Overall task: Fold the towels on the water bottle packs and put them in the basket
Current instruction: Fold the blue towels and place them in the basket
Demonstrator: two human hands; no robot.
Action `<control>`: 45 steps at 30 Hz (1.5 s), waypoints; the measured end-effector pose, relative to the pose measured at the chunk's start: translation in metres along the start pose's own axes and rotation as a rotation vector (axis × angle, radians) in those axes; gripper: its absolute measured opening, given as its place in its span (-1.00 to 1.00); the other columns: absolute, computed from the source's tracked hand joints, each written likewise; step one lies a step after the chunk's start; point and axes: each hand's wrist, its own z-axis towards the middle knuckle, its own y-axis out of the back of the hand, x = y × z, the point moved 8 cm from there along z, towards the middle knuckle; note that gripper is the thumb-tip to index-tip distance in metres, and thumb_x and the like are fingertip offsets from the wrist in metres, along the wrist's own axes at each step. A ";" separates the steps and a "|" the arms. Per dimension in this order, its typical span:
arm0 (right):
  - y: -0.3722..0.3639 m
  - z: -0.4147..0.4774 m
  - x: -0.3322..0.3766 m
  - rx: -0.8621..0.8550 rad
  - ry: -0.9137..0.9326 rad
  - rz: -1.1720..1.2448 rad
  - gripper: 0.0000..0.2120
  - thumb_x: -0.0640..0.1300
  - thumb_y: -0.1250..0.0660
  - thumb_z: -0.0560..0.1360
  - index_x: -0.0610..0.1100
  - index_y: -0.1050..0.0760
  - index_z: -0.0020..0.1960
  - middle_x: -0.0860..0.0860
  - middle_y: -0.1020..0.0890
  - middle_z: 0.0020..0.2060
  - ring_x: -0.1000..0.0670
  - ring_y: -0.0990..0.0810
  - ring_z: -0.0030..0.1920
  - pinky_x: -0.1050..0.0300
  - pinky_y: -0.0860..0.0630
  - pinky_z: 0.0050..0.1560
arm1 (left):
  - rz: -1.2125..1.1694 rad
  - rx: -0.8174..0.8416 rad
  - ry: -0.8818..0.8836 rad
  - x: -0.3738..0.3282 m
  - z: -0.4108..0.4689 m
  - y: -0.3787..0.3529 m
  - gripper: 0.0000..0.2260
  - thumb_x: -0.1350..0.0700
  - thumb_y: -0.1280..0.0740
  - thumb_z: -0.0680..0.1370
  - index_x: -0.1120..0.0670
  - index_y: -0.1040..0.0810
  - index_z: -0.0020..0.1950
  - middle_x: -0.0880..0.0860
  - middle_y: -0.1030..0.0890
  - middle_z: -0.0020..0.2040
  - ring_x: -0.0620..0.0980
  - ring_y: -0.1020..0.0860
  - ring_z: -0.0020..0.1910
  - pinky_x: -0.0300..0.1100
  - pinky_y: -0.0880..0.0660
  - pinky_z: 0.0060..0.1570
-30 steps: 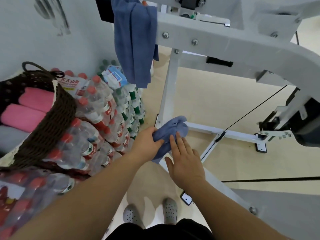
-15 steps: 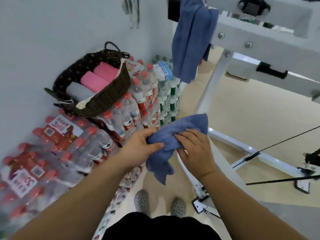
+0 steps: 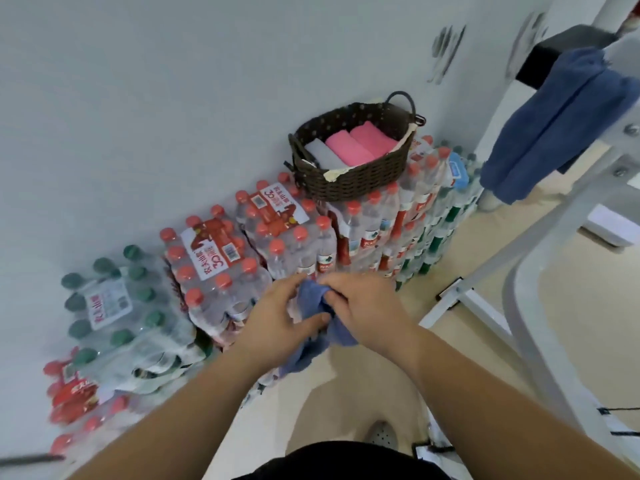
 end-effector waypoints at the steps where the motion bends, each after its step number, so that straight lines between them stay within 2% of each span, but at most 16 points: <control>1: -0.011 0.005 0.012 0.015 0.003 -0.002 -0.73 0.01 -0.14 0.58 -0.03 -0.58 0.07 0.01 -0.67 -0.12 -0.02 -0.58 -0.13 -0.01 -0.51 -0.08 | -0.006 -0.094 -0.030 0.003 -0.010 0.014 -0.70 -0.15 -0.41 0.47 -0.23 -0.51 0.19 -0.16 -0.59 0.15 -0.17 -0.55 0.11 -0.12 -0.52 0.10; 2: -0.021 0.008 0.025 0.033 0.004 -0.003 -0.70 0.03 -0.13 0.59 -0.02 -0.59 0.11 0.01 -0.68 -0.09 -0.03 -0.59 -0.10 -0.01 -0.51 -0.06 | -0.025 -0.165 -0.050 0.008 -0.020 0.027 -0.83 -0.03 -0.39 0.53 -0.26 -0.55 0.08 -0.17 -0.63 0.03 -0.20 -0.57 0.01 -0.14 -0.54 0.02; 4: -0.040 0.013 0.051 0.065 0.012 0.031 -0.70 0.05 -0.13 0.61 0.02 -0.60 0.13 0.04 -0.68 -0.06 0.02 -0.59 -0.09 0.08 -0.50 -0.06 | -0.061 -0.240 -0.037 0.024 -0.038 0.049 -0.77 0.12 -0.36 0.56 -0.26 -0.57 -0.07 -0.15 -0.66 -0.15 -0.20 -0.60 -0.15 -0.12 -0.56 -0.12; 8: -0.073 0.020 0.099 0.129 0.015 0.001 -0.77 0.05 -0.20 0.58 0.03 -0.61 -0.08 0.06 -0.64 -0.25 0.07 -0.52 -0.26 0.15 -0.38 -0.22 | -0.099 -0.344 0.027 0.066 -0.071 0.087 -0.66 0.24 -0.39 0.46 -0.27 -0.55 -0.15 -0.18 -0.65 -0.21 -0.20 -0.60 -0.18 -0.25 -0.53 -0.17; 11: -0.091 0.021 0.121 0.254 -0.039 0.059 -0.74 -0.04 -0.33 0.59 0.14 -0.49 -0.27 0.12 -0.50 -0.40 0.13 -0.45 -0.35 0.28 -0.30 -0.31 | -0.057 -0.373 0.069 0.095 -0.091 0.107 -0.75 0.27 -0.39 0.41 -0.12 -0.60 -0.14 -0.14 -0.62 -0.23 -0.14 -0.55 -0.24 -0.44 -0.40 -0.26; 13: -0.104 0.018 0.131 0.331 -0.068 0.068 -0.75 -0.07 -0.36 0.58 -0.06 -0.53 -0.27 0.04 -0.46 -0.43 0.09 -0.39 -0.39 0.24 -0.29 -0.34 | -0.008 -0.349 0.087 0.113 -0.102 0.118 -0.82 0.26 -0.37 0.40 -0.04 -0.58 -0.16 -0.10 -0.60 -0.25 -0.13 -0.51 -0.28 -0.39 -0.32 -0.33; 15: -0.111 0.014 0.140 0.362 -0.081 0.055 -0.73 -0.05 -0.36 0.58 -0.14 -0.52 -0.25 -0.05 -0.47 -0.41 0.05 -0.37 -0.39 0.19 -0.29 -0.33 | 0.011 -0.327 0.101 0.131 -0.115 0.127 -0.82 0.25 -0.36 0.40 -0.05 -0.50 -0.19 -0.08 -0.57 -0.28 -0.11 -0.50 -0.29 -0.30 -0.33 -0.35; 19: -0.121 0.014 0.149 0.404 -0.104 0.048 -0.73 -0.02 -0.29 0.63 -0.13 -0.53 -0.19 -0.05 -0.54 -0.31 0.02 -0.48 -0.27 0.07 -0.42 -0.21 | 0.000 -0.376 0.125 0.157 -0.137 0.146 -0.79 0.25 -0.38 0.42 -0.02 -0.53 -0.04 -0.05 -0.59 -0.26 0.03 -0.55 -0.25 -0.17 -0.43 -0.24; 22: -0.129 0.021 0.156 0.434 -0.084 0.015 -0.70 0.01 -0.26 0.63 -0.20 -0.55 -0.13 -0.12 -0.57 -0.23 -0.08 -0.52 -0.19 -0.04 -0.46 -0.10 | 0.083 -0.410 0.158 0.176 -0.143 0.156 -0.88 0.30 -0.32 0.41 0.09 -0.55 -0.16 0.03 -0.59 -0.29 0.08 -0.52 -0.27 -0.15 -0.34 -0.30; 26: -0.142 0.032 0.161 0.502 -0.088 -0.007 -0.80 0.04 -0.35 0.57 -0.02 -0.64 -0.15 0.03 -0.63 -0.26 0.04 -0.56 -0.23 -0.01 -0.55 -0.13 | 0.170 -0.483 0.201 0.197 -0.150 0.169 -0.91 0.33 -0.31 0.36 0.15 -0.52 -0.27 0.13 -0.57 -0.34 0.18 -0.50 -0.32 -0.04 -0.46 -0.33; 30: -0.146 0.043 0.155 0.606 -0.064 -0.006 -0.81 0.04 -0.35 0.58 -0.02 -0.66 -0.12 0.03 -0.65 -0.22 0.03 -0.58 -0.19 0.05 -0.53 -0.13 | 0.261 -0.352 0.318 0.223 -0.149 0.166 -0.92 0.29 -0.32 0.39 0.13 -0.55 -0.24 0.15 -0.63 -0.27 0.21 -0.57 -0.23 -0.07 -0.49 -0.28; 34: -0.150 0.053 0.126 0.686 -0.031 -0.026 -0.76 0.00 -0.24 0.65 -0.08 -0.59 -0.07 0.01 -0.60 -0.15 0.02 -0.54 -0.15 0.13 -0.46 -0.12 | 0.264 -0.206 0.523 0.244 -0.141 0.149 -0.83 0.22 -0.31 0.40 -0.01 -0.45 -0.35 0.06 -0.59 -0.22 0.12 -0.55 -0.19 -0.19 -0.38 -0.28; 37: -0.150 0.063 0.090 0.683 -0.059 -0.034 -0.70 -0.03 -0.15 0.68 -0.05 -0.43 -0.20 0.02 -0.49 -0.26 0.06 -0.41 -0.28 0.16 -0.33 -0.23 | 0.282 -0.239 0.611 0.242 -0.131 0.145 -0.86 0.21 -0.30 0.45 -0.01 -0.53 -0.25 0.04 -0.60 -0.20 0.08 -0.55 -0.20 -0.17 -0.45 -0.25; 39: -0.142 0.077 0.069 0.607 -0.030 -0.053 -0.70 -0.07 -0.13 0.69 -0.05 -0.43 -0.20 -0.01 -0.50 -0.26 0.01 -0.44 -0.26 0.09 -0.34 -0.19 | 0.283 -0.315 0.648 0.237 -0.125 0.144 -0.88 0.23 -0.27 0.48 0.06 -0.56 -0.19 0.08 -0.61 -0.20 0.10 -0.55 -0.21 -0.14 -0.48 -0.26; 42: -0.131 0.097 0.044 0.521 0.050 -0.152 -0.73 -0.08 -0.14 0.68 -0.12 -0.43 -0.17 -0.05 -0.51 -0.30 -0.09 -0.47 -0.25 -0.03 -0.40 -0.15 | 0.238 -0.413 0.668 0.225 -0.115 0.137 -0.86 0.24 -0.19 0.52 0.10 -0.50 -0.18 0.09 -0.56 -0.27 0.12 -0.53 -0.26 -0.10 -0.49 -0.28; 45: -0.120 0.116 0.023 0.501 0.051 -0.055 -0.66 -0.04 -0.17 0.66 -0.06 -0.32 -0.28 -0.01 -0.41 -0.40 -0.02 -0.39 -0.35 -0.04 -0.33 -0.25 | 0.187 -0.495 0.605 0.205 -0.099 0.134 -0.86 0.16 -0.18 0.51 0.11 -0.43 -0.24 0.11 -0.54 -0.33 0.16 -0.50 -0.29 -0.08 -0.44 -0.30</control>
